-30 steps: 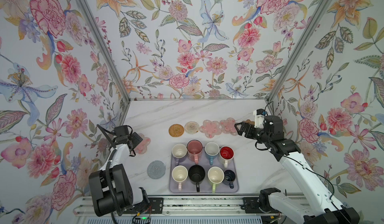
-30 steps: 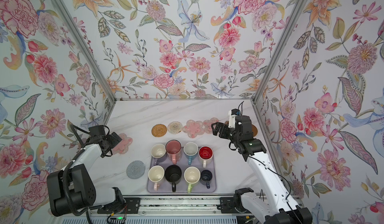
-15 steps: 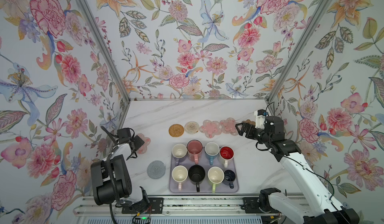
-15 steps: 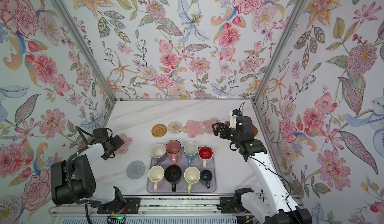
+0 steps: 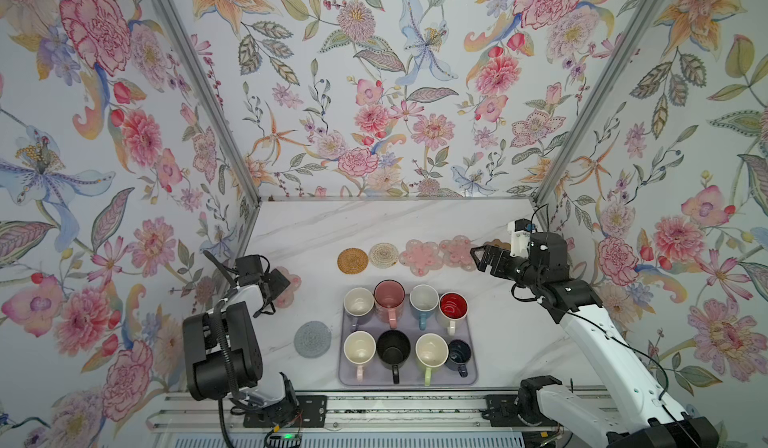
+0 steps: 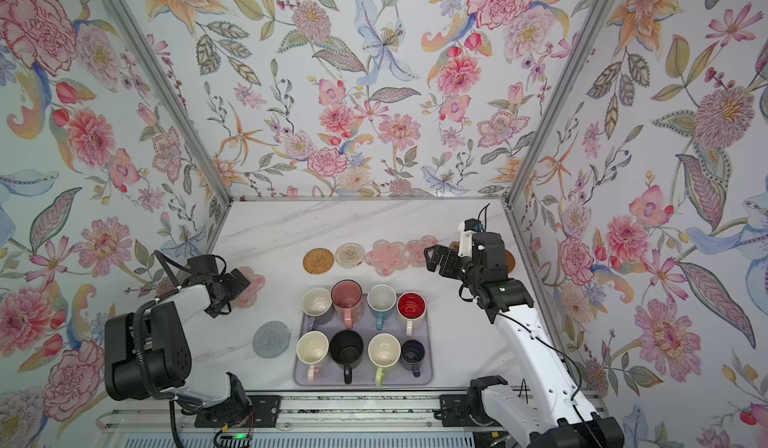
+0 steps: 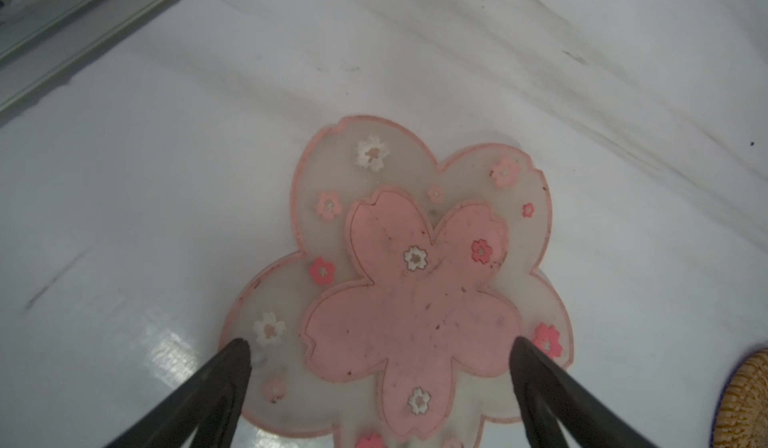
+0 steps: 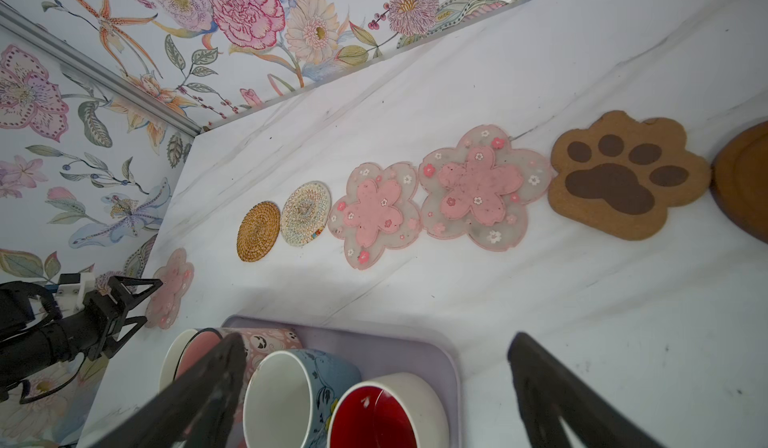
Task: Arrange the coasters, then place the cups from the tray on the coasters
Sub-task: 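Push the pink flower coaster with the left gripper farther from the robot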
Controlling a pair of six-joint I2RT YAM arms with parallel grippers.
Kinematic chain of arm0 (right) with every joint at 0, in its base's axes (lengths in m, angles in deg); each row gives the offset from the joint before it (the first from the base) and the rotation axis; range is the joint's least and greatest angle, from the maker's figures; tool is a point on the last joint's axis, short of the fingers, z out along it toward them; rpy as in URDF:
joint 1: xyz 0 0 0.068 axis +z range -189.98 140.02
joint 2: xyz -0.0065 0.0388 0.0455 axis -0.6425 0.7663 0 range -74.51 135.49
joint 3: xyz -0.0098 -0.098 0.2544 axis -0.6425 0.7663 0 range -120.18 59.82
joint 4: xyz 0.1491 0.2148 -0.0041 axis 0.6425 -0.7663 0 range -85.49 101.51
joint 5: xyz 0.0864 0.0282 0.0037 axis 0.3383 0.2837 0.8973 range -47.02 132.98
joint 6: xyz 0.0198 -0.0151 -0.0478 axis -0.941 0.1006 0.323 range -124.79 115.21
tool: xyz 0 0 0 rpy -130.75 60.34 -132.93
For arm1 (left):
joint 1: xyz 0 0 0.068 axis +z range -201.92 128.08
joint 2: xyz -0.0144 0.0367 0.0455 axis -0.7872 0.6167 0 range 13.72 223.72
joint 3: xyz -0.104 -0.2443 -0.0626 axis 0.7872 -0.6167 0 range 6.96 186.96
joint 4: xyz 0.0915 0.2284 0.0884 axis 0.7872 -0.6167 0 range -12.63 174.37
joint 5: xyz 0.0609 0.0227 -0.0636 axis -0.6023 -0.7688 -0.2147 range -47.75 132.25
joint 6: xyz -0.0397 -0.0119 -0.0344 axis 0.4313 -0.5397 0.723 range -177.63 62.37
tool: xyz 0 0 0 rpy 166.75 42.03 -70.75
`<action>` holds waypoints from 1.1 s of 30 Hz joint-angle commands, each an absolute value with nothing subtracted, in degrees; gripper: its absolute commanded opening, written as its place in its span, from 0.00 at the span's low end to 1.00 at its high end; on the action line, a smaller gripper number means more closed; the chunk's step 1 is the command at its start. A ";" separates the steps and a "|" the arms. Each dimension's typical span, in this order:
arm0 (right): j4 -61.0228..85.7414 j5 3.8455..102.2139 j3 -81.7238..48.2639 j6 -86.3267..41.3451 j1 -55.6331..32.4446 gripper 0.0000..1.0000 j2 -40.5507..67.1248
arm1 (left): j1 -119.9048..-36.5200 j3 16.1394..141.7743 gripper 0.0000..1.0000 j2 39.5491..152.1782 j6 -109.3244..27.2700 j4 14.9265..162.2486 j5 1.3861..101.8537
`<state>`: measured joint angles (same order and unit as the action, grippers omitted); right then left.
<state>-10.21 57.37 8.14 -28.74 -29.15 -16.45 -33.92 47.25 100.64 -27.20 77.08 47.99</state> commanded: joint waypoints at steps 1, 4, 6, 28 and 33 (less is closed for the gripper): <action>-10.18 57.73 8.32 -28.60 -29.57 0.99 -16.76 | -34.40 48.24 0.99 102.79 -26.78 77.62 49.38; -10.16 57.73 8.15 -28.65 -29.60 0.99 -16.79 | -35.36 49.20 0.99 102.76 -26.52 77.76 49.50; -10.15 57.73 8.13 -28.65 -29.60 0.99 -16.66 | -36.13 49.99 0.99 104.78 -26.52 77.60 49.21; -10.20 58.03 8.14 -29.11 -29.70 0.99 -16.75 | -44.70 57.61 0.99 106.69 -25.38 74.97 48.31; -10.20 58.11 8.04 -29.14 -29.74 0.99 -16.93 | -45.94 58.79 0.99 106.94 -25.33 73.98 48.32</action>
